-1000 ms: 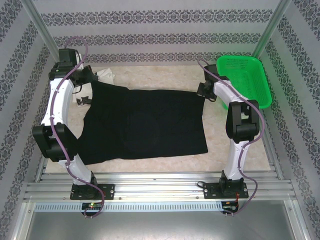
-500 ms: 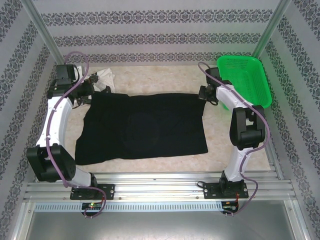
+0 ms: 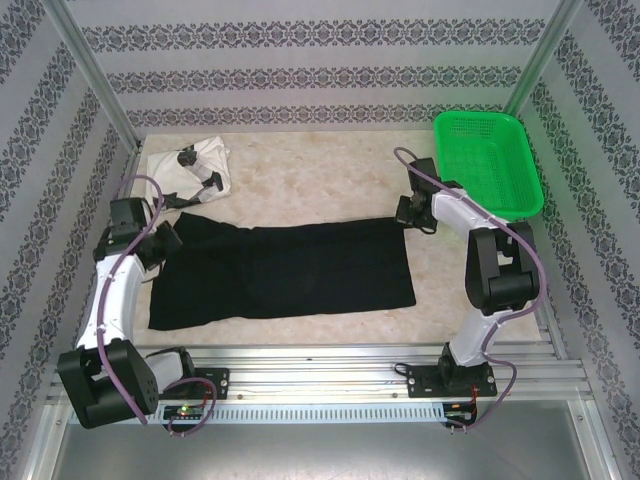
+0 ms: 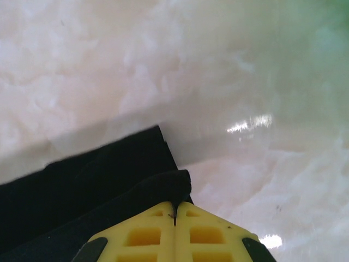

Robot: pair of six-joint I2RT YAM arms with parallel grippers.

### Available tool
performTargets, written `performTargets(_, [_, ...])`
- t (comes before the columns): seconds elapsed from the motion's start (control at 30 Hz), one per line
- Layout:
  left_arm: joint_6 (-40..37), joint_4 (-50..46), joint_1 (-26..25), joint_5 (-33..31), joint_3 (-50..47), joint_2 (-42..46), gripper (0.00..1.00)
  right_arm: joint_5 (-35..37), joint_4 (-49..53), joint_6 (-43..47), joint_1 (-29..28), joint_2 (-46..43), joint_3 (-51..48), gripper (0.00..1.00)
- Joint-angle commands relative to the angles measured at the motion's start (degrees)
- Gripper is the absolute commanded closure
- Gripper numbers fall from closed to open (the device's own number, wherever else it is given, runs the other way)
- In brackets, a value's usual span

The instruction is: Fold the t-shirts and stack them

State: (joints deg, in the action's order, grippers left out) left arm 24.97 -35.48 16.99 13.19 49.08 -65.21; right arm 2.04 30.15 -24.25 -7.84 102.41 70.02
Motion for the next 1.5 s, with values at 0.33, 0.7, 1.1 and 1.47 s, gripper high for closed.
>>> performTargets(0.33, [5.68,0.14,0.74,-6.08,-6.62,3.69,1.00,2.59,0.79,-6.39,-4.54,-8.24,-10.75,1.00])
performTargets(0.7, [6.07,0.67,0.84,-7.99,-9.30,1.67,1.00,3.63,0.04,-8.95,-6.44,-9.31,-16.22,1.00])
performTargets(1.1, [8.02,-2.55,0.85,-11.57,-9.06,2.10,0.52,3.55,2.52,-11.09,-6.53,-14.58,-18.85,0.69])
performTargets(1.47, [8.00,-1.54,0.85,-11.19,-0.55,1.12,0.22,-2.90,-0.10,-8.02,-5.07,-19.03,-15.05,0.48])
